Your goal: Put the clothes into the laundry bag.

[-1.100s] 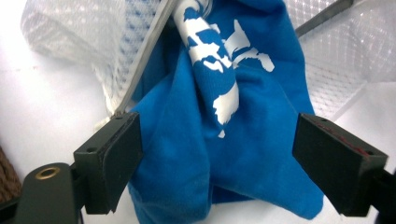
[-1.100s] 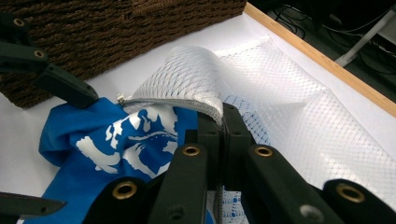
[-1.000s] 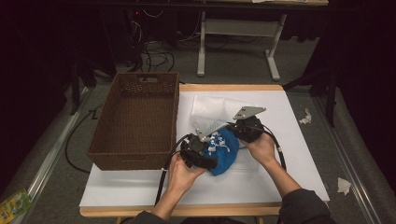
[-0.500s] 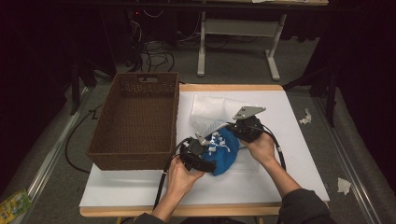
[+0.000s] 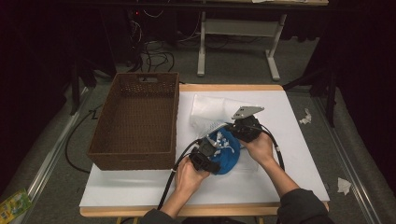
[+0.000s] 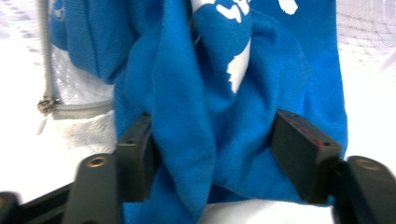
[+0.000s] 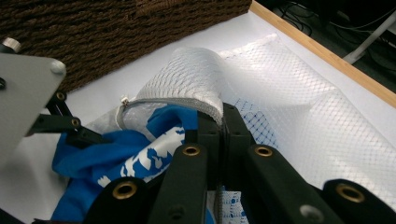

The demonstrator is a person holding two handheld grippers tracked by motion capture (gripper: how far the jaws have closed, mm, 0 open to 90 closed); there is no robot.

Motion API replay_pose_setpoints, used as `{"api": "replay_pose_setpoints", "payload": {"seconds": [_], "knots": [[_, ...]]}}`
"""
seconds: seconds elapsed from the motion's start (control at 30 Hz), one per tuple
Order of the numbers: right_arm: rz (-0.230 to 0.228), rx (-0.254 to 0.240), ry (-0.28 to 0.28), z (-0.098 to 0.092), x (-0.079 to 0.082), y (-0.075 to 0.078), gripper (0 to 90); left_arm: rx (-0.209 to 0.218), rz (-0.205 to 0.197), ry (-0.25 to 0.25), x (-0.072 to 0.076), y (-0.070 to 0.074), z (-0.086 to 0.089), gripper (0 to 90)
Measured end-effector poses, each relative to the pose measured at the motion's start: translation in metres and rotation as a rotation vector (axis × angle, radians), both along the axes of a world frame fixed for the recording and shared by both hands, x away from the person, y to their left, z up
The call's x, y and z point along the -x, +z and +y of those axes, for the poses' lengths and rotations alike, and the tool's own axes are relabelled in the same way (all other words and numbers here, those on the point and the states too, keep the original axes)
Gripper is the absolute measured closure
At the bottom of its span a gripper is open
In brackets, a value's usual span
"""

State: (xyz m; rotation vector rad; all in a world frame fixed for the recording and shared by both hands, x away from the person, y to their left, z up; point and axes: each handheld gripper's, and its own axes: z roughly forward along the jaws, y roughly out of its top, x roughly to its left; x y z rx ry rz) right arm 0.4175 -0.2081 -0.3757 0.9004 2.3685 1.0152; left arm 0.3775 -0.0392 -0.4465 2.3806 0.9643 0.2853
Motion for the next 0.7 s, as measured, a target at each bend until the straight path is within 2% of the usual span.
{"api": "replay_pose_setpoints", "payload": {"seconds": [0.33, 0.5, 0.7], "knots": [[0.005, 0.004, 0.009, 0.0046, -0.0006, 0.0004, 89.6, -0.011, -0.005, -0.017, -0.0009, 0.003, -0.0011, 75.3], [0.009, -0.001, 0.013, 0.0065, -0.0008, 0.0003, 89.7, -0.039, -0.013, -0.036, -0.001, 0.0032, -0.0064, 82.3], [0.011, -0.008, 0.014, 0.0048, -0.001, 0.0012, 89.6, -0.028, -0.006, -0.04, -0.0026, 0.0024, -0.007, 85.0]]}}
